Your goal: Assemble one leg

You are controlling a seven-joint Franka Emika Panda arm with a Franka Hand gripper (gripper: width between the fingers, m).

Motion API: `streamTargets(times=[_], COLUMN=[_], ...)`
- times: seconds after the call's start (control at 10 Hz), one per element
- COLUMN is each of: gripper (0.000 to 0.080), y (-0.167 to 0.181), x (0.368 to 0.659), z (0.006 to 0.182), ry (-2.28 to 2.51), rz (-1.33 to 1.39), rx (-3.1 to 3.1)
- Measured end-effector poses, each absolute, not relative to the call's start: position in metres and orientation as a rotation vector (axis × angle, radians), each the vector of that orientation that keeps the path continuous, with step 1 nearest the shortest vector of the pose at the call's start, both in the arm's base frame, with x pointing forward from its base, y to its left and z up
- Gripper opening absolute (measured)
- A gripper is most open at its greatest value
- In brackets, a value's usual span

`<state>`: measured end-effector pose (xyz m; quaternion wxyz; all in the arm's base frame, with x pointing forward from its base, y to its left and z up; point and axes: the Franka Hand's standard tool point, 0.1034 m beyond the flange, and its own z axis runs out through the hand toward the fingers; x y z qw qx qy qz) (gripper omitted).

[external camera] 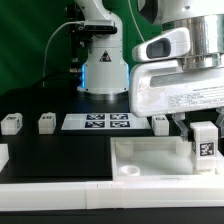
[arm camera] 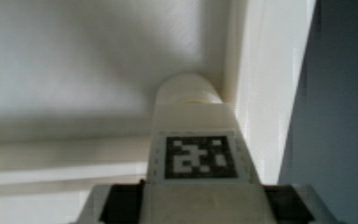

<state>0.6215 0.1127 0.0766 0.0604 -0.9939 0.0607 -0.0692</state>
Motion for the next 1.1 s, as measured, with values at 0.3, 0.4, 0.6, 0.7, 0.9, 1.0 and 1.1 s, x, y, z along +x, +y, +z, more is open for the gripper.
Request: streamTargets(times=[0.3,0.4,0.6,0.7,0.9,1.0,1.1], gripper=[0.0291,0.0292,0.0293,0.0293,0.0293,0.0293,0.0382], y=[0.1122,0.1129,0.1149,0.1154,0.1173,0.1174,0.1177], x=[0.621,0.6211,0.6206,0.6205,0.6199,0.6199,0.6197], z=[0.0759,0.076,0.0757,0.0756,0.0754,0.0754,0.075], ry=[0.711,0.885,1.154,1.28,1.552,1.518,1.505], rz=[-0.188,-0.176,-0.157,-0.145,-0.107,-0.11,-0.111], rx=[-2.903,-2.847,-2.744,-2.682,-2.511,-2.533,-2.542])
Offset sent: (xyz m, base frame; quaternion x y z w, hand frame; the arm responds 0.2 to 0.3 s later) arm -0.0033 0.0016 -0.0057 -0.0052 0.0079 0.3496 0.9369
